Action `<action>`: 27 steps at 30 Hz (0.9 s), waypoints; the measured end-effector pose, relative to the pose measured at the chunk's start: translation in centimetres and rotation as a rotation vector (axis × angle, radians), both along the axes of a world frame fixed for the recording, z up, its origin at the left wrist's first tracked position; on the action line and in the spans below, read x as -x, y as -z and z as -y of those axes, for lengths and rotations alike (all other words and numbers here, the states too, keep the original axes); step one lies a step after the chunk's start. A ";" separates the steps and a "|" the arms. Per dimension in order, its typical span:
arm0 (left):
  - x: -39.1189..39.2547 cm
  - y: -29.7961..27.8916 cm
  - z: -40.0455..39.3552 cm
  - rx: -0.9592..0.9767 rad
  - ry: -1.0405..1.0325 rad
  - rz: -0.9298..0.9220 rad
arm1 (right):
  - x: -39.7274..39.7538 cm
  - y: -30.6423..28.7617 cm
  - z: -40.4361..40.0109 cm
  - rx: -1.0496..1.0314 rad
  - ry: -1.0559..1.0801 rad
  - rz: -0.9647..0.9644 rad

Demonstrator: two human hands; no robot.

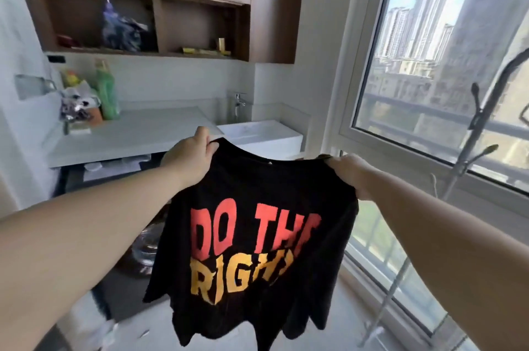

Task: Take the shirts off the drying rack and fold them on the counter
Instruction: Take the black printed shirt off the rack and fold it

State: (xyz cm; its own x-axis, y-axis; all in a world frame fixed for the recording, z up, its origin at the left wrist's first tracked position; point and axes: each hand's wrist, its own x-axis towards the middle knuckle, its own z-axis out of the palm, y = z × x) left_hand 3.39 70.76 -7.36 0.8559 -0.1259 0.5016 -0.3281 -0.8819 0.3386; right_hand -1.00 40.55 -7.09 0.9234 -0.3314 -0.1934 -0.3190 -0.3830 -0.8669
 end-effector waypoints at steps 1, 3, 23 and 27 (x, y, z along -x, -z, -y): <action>-1.3 0.1 -0.9 -0.026 -0.052 0.012 | -1.0 -0.1 -0.4 0.019 -0.094 -0.031; -3.8 0.3 -2.5 -0.057 -0.147 0.011 | -3.0 -0.3 -1.0 -0.018 -0.297 -0.079; -21.6 0.5 -13.5 0.533 -0.040 -0.686 | -32.3 -0.1 -11.5 0.381 -0.489 0.268; -26.2 0.6 -16.6 0.415 0.006 -0.659 | -36.4 0.1 -14.1 0.425 -0.397 0.236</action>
